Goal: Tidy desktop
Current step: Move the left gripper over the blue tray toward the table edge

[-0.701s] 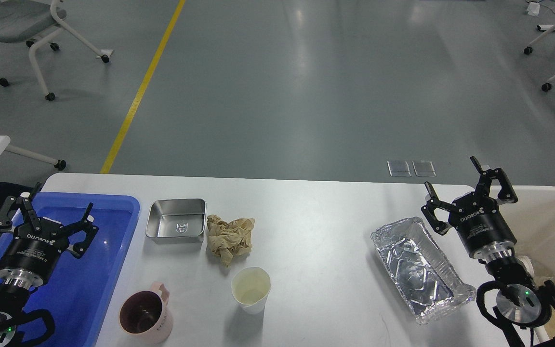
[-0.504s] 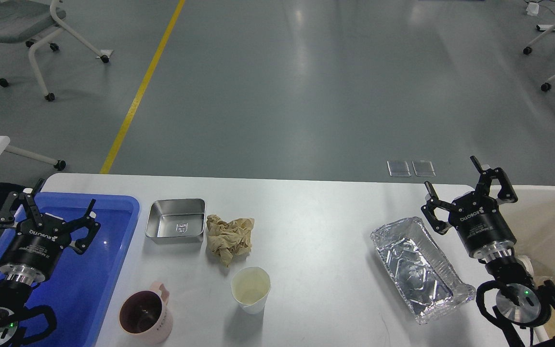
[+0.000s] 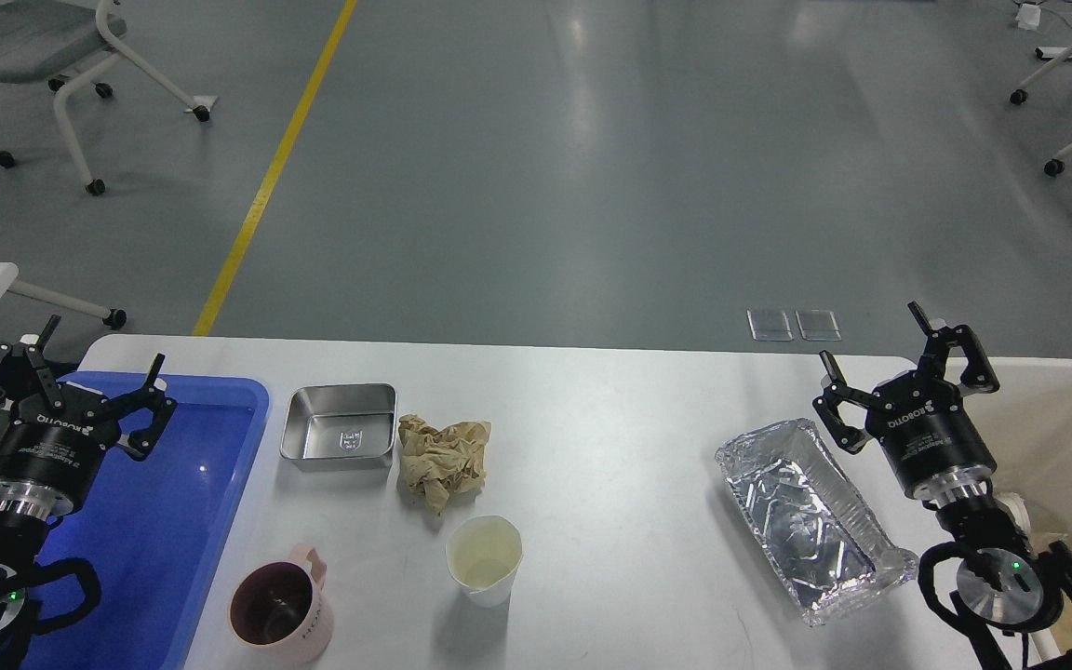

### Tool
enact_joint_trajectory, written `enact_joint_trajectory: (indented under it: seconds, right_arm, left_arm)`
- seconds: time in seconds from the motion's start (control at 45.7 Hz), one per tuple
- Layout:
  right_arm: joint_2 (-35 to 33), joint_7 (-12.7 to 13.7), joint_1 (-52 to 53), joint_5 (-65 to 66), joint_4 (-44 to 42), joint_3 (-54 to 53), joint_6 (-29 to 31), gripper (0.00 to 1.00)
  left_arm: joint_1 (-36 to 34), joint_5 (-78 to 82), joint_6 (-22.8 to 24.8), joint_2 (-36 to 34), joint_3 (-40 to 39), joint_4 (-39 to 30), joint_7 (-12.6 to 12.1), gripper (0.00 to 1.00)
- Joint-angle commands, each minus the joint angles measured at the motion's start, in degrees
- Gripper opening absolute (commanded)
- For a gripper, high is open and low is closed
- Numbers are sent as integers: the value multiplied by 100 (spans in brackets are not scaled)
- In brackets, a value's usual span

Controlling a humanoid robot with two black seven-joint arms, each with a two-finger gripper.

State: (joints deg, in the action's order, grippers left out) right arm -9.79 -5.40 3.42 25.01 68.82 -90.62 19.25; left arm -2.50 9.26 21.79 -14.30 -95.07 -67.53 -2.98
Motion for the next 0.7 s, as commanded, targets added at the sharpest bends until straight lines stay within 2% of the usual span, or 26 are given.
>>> enact_joint_trajectory:
  seconds: [0.0, 0.131, 0.285, 0.416, 0.438, 0.547, 0.679]
  right_arm:
    - [3, -5, -8, -4, 9, 0, 0, 100]
    - [-6, -5, -8, -4, 18, -9, 0, 100]
    - [21, -5, -8, 4, 18, 0, 0, 100]
    - [21, -5, 0, -4, 18, 0, 0, 100]
    - [21, -5, 9, -4, 18, 0, 0, 100]
    - [21, -5, 9, 4, 18, 0, 0, 100]
    - [12, -5, 27, 4, 9, 0, 0, 100]
  left_arm:
    - [-31, 23, 44, -20, -21, 56, -97, 98]
    - [-163, 207, -52, -90, 102, 100, -150, 98]
    - [-154, 480, -254, -792, 567, 82, -501, 98]
    - [-66, 672, -403, -1407, 832, 21, -519, 98]
    - [-14, 943, -639, -1661, 945, -14, -519, 98]
    - [-4, 1367, -1124, -2129, 1209, -155, -510, 98]
    - [-4, 1868, -1212, -2489, 1359, -313, -458, 98]
